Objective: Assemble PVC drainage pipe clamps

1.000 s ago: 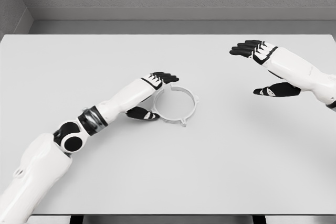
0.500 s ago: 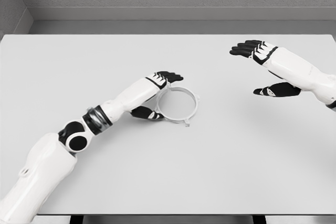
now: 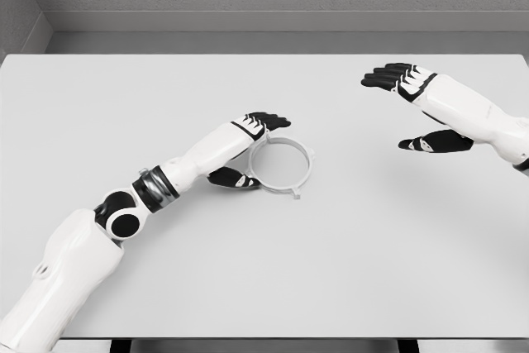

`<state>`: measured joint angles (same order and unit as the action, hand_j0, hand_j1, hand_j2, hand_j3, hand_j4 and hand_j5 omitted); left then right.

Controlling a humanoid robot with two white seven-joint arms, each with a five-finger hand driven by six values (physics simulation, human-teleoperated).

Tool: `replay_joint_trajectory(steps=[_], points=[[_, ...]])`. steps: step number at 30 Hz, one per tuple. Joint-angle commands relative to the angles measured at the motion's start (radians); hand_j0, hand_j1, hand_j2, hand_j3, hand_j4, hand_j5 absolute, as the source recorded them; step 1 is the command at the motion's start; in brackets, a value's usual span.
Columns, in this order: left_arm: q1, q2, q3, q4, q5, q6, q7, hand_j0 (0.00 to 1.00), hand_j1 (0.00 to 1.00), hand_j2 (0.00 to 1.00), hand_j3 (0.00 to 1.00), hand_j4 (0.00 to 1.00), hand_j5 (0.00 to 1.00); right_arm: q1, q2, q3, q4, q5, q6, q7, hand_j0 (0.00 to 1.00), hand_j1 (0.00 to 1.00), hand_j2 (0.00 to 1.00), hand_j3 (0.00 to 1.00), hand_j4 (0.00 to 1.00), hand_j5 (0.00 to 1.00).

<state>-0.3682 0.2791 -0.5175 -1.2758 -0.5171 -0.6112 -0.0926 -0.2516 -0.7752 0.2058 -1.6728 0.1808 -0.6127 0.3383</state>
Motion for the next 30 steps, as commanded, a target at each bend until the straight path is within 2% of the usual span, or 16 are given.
replay_joint_trajectory(steps=[1, 19, 23, 26, 28, 30], points=[[0.0, -0.006, 0.001, -0.001, 0.003, 0.0, 0.001, 1.0, 1.0, 1.0, 1.0, 1.0, 1.0, 0.0, -0.001, 0.0, -0.001, -0.007, 0.002, -0.001, 1.0, 1.0, 1.0, 1.0, 1.0, 1.0], [-0.002, -0.008, 0.004, 0.003, 0.003, 0.0, 0.001, 1.0, 1.0, 1.0, 1.0, 1.0, 1.0, 0.0, 0.002, 0.0, -0.001, -0.007, 0.002, -0.001, 1.0, 1.0, 1.0, 1.0, 1.0, 1.0], [0.002, 0.0, 0.005, -0.017, 0.019, 0.0, 0.001, 1.0, 1.0, 1.0, 1.0, 1.0, 1.0, 0.0, 0.002, 0.0, -0.001, -0.007, 0.002, -0.001, 1.0, 1.0, 1.0, 1.0, 1.0, 1.0], [0.006, 0.038, 0.011, -0.062, 0.022, 0.0, 0.001, 1.0, 1.0, 1.0, 1.0, 1.0, 1.0, 0.0, 0.002, 0.0, -0.002, -0.007, 0.002, -0.001, 1.0, 1.0, 1.0, 1.0, 1.0, 1.0], [0.011, 0.094, 0.02, -0.103, 0.026, 0.0, 0.002, 1.0, 1.0, 1.0, 1.0, 1.0, 1.0, 0.0, 0.002, 0.0, -0.002, -0.007, 0.002, -0.001, 1.0, 1.0, 1.0, 1.0, 1.0, 1.0], [0.012, 0.17, 0.048, -0.12, 0.08, 0.0, 0.002, 1.0, 1.0, 1.0, 1.0, 1.0, 1.0, 0.0, 0.002, 0.0, -0.002, -0.007, 0.002, -0.001, 1.0, 1.0, 1.0, 1.0, 1.0, 1.0]])
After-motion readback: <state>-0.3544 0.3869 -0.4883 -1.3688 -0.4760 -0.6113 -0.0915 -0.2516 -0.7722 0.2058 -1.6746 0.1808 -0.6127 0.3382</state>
